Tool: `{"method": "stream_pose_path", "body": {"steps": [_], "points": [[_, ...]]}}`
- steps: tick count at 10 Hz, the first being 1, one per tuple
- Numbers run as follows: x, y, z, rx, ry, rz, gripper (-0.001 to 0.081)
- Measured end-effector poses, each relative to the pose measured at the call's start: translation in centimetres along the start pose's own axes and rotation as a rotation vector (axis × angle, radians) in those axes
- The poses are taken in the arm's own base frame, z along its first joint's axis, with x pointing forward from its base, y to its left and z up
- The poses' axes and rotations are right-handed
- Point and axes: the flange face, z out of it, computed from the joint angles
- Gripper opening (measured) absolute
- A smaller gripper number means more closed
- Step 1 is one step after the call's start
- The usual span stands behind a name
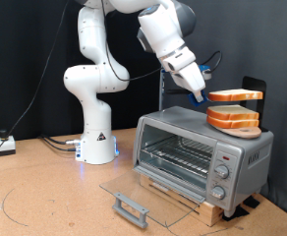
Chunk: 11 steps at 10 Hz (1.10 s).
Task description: Make a piece of toast with the oven
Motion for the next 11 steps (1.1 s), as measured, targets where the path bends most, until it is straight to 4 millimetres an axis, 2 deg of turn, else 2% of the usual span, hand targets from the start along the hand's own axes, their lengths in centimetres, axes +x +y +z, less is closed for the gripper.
{"method": "stream_pose_path", "body": {"steps": [2, 5, 11], "points": [[-0.8, 0.3, -1.3, 0.032, -0.02, -0.005, 0.0394], [-1.1, 1.1, -1.3, 0.022, -0.011, 0.004, 0.0394], [-5.1, 8.3, -5.9, -0.01, -0.002, 0.099, 0.0394]]}}
